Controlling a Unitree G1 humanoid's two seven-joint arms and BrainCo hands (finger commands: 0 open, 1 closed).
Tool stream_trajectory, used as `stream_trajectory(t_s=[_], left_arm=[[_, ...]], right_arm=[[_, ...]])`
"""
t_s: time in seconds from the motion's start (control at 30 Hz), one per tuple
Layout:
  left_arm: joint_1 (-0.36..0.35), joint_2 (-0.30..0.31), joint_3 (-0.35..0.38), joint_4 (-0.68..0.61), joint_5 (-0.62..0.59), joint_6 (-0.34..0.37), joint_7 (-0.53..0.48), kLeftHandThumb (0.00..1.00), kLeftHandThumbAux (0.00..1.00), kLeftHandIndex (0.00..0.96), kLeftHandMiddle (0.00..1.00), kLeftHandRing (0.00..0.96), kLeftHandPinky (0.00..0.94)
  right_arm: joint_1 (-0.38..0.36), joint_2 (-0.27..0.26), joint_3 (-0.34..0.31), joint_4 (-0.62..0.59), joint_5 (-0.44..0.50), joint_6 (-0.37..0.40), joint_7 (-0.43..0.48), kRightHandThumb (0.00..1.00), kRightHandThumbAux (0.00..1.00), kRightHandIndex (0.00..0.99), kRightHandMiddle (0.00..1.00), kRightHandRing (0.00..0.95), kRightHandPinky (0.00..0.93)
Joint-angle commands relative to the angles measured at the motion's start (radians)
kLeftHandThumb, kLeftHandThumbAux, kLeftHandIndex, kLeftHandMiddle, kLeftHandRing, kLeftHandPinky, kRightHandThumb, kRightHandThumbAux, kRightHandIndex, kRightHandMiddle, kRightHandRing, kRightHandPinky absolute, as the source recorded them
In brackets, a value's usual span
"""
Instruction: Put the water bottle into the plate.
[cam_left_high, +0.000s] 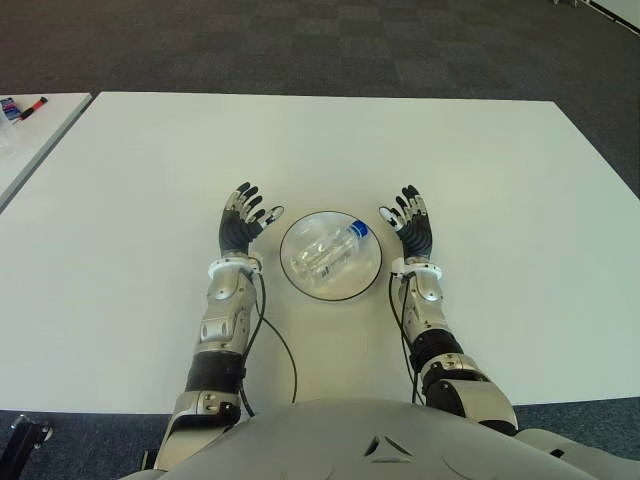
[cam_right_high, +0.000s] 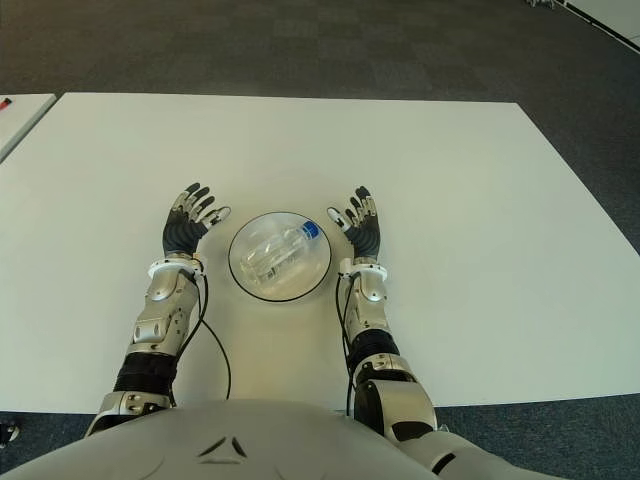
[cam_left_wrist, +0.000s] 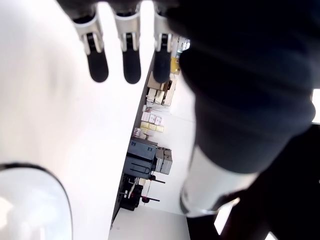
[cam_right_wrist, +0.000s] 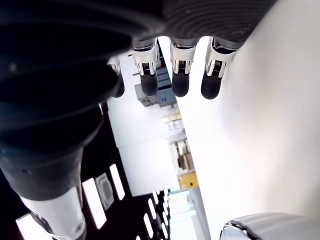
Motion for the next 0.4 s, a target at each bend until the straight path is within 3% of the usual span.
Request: stream_trajectory(t_s=[0.03,0.4], left_arm=[[0.008,-0.025,-0.006,0.024,0.022,-0.024,-0.005,0.0,0.946,0.152,0.162,0.162,0.198],[0.009,-0.022,-0.005,0.037,0.052,-0.054,0.001,0.0,0.925,0.145,0.16,0.161,0.197]], right_arm=[[0.029,0.039,-0.014,0.039,0.009,0.059,-0.016,0.084,0.807,0.078,0.069,0.068,0.12],[0.021,0.023,-0.009,0.045,-0.015,0.057,-0.033,0.075,0.806,0.073,0.069,0.069,0.114]])
